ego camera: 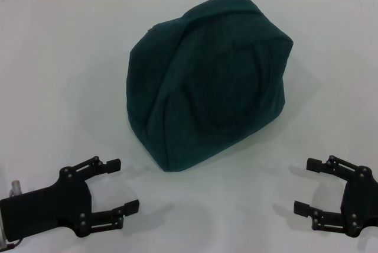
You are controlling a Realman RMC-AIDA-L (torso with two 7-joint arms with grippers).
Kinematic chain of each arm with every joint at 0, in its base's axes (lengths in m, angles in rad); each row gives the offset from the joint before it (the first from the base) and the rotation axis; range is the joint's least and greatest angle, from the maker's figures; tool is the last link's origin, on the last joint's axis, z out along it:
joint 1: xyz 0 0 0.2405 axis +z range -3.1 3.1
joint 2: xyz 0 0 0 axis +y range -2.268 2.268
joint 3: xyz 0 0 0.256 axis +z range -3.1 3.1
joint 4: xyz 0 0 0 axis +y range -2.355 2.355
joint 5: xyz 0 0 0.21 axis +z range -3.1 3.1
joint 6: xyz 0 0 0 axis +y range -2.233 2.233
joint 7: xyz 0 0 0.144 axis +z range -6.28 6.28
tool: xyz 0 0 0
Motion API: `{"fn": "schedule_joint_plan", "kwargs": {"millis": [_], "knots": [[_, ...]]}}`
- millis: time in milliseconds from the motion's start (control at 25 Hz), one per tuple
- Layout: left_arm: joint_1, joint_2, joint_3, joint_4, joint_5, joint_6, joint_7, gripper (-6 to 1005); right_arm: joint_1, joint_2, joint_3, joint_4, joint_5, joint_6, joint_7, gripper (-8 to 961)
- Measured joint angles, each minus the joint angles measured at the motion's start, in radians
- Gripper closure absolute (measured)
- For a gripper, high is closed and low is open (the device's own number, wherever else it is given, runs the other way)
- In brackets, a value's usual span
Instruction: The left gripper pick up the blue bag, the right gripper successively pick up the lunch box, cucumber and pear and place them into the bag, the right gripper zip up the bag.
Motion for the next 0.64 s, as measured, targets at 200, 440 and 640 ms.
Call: {"fn": "schedule_joint_plan", "kwargs": {"millis": [200, 440, 640], "knots": [[0.0, 0.0, 0.0, -0.001, -0.004, 0.002, 0.0, 115, 0.0, 0.0, 0.0, 0.002, 0.002, 0.0, -0.001, 84], [-0.001, 0.0, 0.0, -0.001, -0.006, 0.004, -0.002, 115, 0.0, 0.0, -0.001, 0.003, 0.005, -0.002, -0.001, 84], [-0.001, 0.0, 0.0, -0.001, -0.006, 0.004, -0.002, 115, 0.0, 0.001, -0.002, 0.003, 0.007, -0.004, -0.001, 84]]}}
